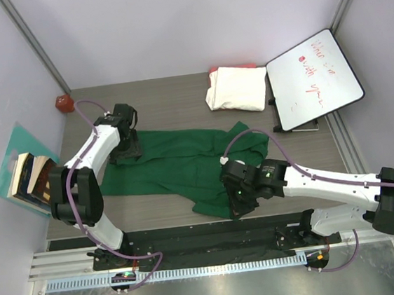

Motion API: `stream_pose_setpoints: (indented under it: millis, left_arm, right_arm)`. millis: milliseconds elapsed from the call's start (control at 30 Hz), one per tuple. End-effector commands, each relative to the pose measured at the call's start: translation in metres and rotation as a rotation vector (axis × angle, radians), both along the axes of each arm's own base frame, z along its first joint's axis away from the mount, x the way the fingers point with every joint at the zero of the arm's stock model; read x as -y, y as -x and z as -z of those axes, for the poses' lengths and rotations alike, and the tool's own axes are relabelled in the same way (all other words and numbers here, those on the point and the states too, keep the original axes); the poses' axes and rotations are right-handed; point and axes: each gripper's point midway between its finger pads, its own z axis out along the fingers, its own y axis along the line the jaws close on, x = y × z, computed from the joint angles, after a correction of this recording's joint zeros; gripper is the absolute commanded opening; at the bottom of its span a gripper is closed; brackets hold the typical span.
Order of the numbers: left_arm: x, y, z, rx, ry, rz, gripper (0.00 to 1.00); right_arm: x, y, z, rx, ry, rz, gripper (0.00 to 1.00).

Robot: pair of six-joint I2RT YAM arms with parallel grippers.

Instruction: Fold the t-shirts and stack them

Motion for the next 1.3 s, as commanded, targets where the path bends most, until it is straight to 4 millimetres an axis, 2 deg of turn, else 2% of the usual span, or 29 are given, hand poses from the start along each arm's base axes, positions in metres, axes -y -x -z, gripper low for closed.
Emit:
stream_pose_setpoints:
  millis: [0,133,267,300,433,867,1067,1100,1167,1200,1267]
  left_arm:
    - [-0.013,0.012,0.006,-0.005,-0.028,-0.062,0.69]
    - [-0.019,0.025,0.023,-0.066,0.005,-0.094,0.69]
    - [-0.033,0.038,0.033,-0.110,-0.009,-0.139,0.69]
    - [-0.035,0.039,0.033,-0.109,-0.010,-0.148,0.69]
    - [-0.036,0.045,0.046,-0.151,-0.006,-0.160,0.70]
    - [-0.062,0.055,0.059,-0.199,-0.042,-0.239,0.68]
    - [-0.064,0.060,0.066,-0.225,-0.049,-0.242,0.66]
    - [-0.072,0.063,0.068,-0.234,-0.045,-0.272,0.64]
    - [-0.072,0.064,0.069,-0.236,-0.045,-0.274,0.62]
    - [-0.073,0.065,0.070,-0.238,-0.047,-0.275,0.57]
    - [-0.073,0.066,0.070,-0.239,-0.047,-0.277,0.54]
  right_arm:
    - [-0.005,-0.004,-0.010,0.036,-0.046,0.013,0.01]
    - [-0.001,-0.001,-0.017,0.039,-0.074,0.021,0.01]
    - [0.001,-0.009,-0.039,0.111,-0.140,0.060,0.01]
    - [0.002,-0.013,-0.050,0.143,-0.171,0.072,0.01]
    - [0.007,-0.023,-0.067,0.219,-0.199,0.098,0.01]
    - [0.003,-0.027,-0.052,0.241,-0.178,0.055,0.01]
    - [0.001,-0.028,-0.052,0.247,-0.168,0.034,0.01]
    - [0.001,-0.028,-0.052,0.248,-0.167,0.032,0.01]
    - [0.000,-0.030,-0.052,0.254,-0.165,0.033,0.01]
    - [0.001,-0.030,-0.052,0.255,-0.162,0.034,0.01]
    - [0.001,-0.031,-0.052,0.256,-0.160,0.033,0.01]
